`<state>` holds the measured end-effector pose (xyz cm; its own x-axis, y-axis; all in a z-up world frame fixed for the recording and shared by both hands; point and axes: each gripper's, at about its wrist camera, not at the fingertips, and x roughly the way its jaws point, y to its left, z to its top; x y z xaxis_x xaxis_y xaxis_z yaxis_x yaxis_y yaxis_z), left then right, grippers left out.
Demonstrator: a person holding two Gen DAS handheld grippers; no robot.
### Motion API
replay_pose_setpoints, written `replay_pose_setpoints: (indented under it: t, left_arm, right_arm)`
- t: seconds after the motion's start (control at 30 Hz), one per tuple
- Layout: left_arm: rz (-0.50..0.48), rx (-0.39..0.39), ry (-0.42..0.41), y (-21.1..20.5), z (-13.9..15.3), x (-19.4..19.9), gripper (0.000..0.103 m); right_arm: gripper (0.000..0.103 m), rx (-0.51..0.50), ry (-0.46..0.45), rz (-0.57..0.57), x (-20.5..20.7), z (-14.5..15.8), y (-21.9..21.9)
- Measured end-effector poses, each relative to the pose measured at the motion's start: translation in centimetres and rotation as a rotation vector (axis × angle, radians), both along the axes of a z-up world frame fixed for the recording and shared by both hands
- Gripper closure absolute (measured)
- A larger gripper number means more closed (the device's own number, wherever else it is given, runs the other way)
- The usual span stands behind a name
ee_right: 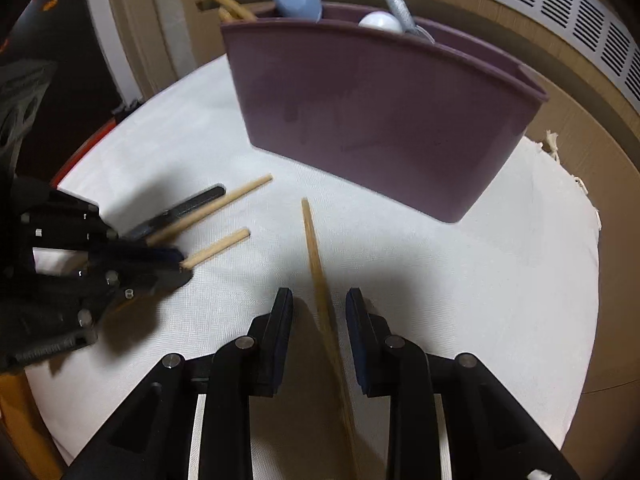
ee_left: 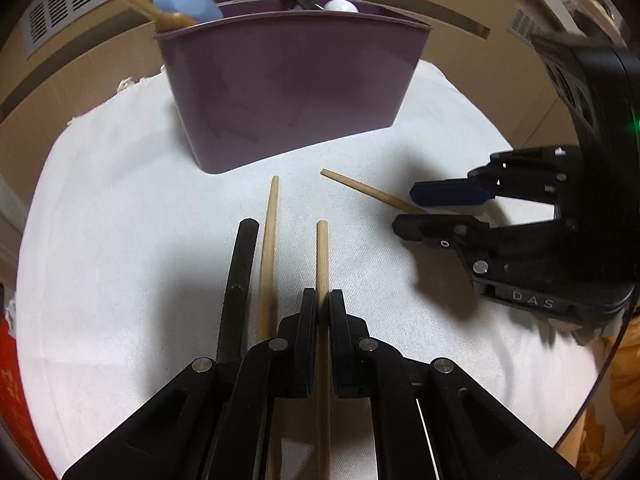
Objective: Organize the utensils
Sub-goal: 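Grasp a chopstick with the left tool while the right tool grasps another chopstick, then lift both chopsticks upright with both tools over the caddy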
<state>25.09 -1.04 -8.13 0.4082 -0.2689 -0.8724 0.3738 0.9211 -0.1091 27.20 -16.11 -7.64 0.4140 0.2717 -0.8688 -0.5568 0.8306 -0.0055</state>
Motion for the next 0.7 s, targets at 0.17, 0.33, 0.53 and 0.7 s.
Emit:
replay_pose_setpoints:
  t: [0.17,0.33,0.53,0.7]
  left_arm:
    - [-0.006,0.034,0.023,-1.2,0.1,0.2,0.096]
    - [-0.005,0.058,0.046,-2.2,-0.1,0.7,0.095]
    - [0.029,0.028,0.022,-2.4,0.0,1.4,0.097]
    - [0.079,-0.096,-0.032,-1.5,1.8,-0.7,0.097]
  right_arm:
    - [0.096,-0.022,0.017,-0.007,-0.5,0.1,0.2]
    - [0.096,0.009,0.006,-0.024,-1.7,0.2,-0.5]
    - [0.096,0.082,-0.019,-0.067,-3.1,1.4,-2.0]
    - [0.095,0.156,-0.092,-0.105,-5.0,3.7,-3.1]
